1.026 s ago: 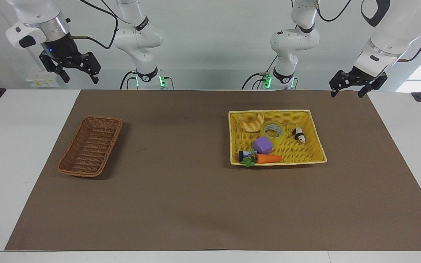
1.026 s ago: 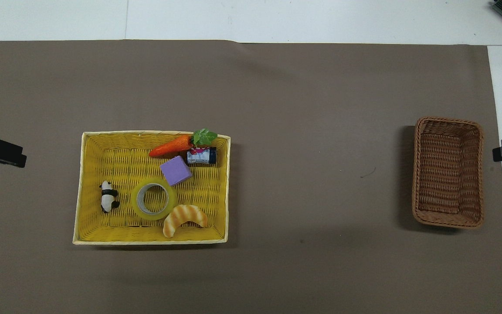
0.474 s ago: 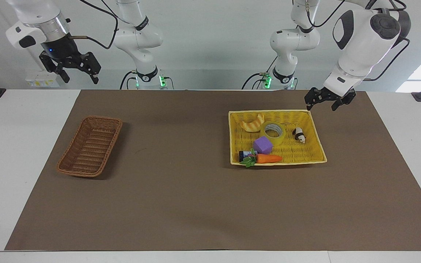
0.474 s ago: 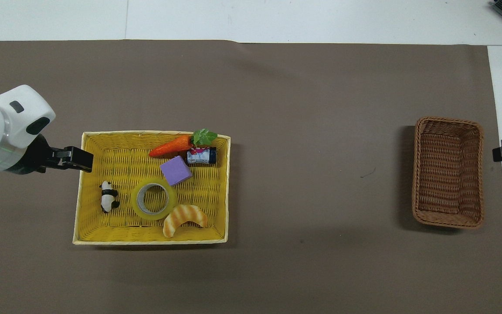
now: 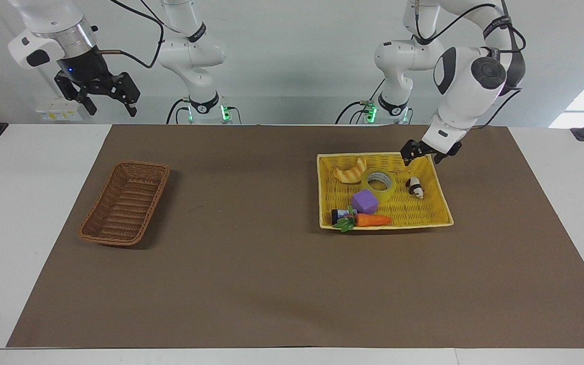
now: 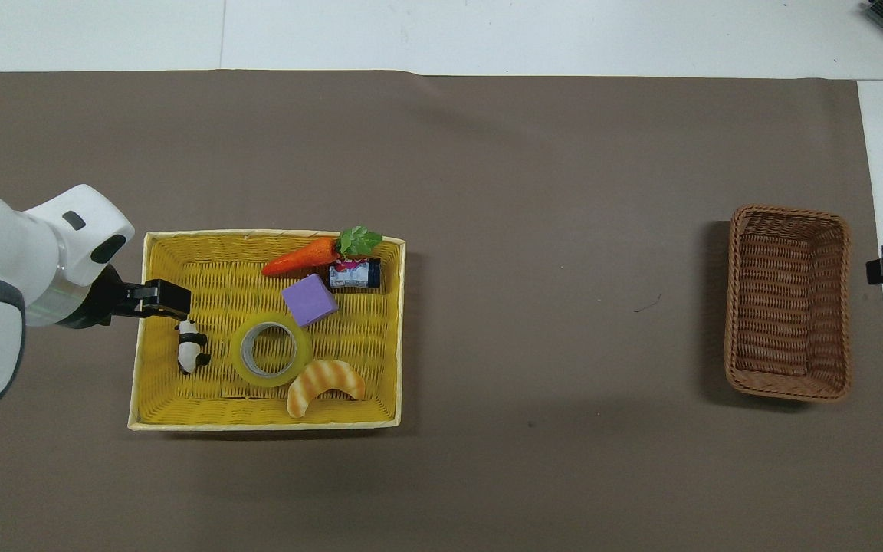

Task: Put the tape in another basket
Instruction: 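Reach the left gripper down onto the yellow tape roll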

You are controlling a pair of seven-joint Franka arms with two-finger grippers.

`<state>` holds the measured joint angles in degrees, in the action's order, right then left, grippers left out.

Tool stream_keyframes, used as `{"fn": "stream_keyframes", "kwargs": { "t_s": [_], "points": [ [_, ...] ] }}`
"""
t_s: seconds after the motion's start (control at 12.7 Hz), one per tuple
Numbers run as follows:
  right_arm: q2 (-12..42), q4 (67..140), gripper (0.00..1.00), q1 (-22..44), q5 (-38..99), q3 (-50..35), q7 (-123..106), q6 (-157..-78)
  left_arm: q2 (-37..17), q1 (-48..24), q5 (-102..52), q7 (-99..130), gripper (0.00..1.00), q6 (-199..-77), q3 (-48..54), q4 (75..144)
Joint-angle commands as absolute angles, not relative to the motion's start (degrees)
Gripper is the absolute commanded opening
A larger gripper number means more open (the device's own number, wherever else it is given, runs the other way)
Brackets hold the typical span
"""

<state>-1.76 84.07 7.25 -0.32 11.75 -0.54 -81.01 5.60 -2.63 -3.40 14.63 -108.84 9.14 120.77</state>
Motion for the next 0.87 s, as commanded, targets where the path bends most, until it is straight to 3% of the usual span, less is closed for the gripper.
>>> {"fn": "stream_keyframes", "kwargs": {
  "t_s": [0.0, 0.24, 0.47, 0.79],
  "points": [
    [-2.2, 84.46, 1.0, 6.94, 0.09, 11.6, -0.18, -80.24, 6.08, -5.71, -4.13, 20.37, 1.0, -114.41, 8.35, 126.54],
    [-2.2, 84.46, 1.0, 6.94, 0.09, 11.6, -0.18, -80.24, 4.58, -8.35, -4.04, 26.09, 1.0, -124.78, 8.35, 134.19],
    [-2.2, 84.46, 1.0, 6.94, 0.09, 11.6, -0.18, -80.24, 1.24, -9.67, -4.04, 26.89, 0.99, -127.26, 8.35, 135.09],
    [-2.2, 84.46, 1.0, 6.94, 0.09, 11.6, -0.18, -80.25, 0.79, -10.02, -4.13, 26.54, 0.38, -127.35, 8.35, 135.62]
  ]
}}
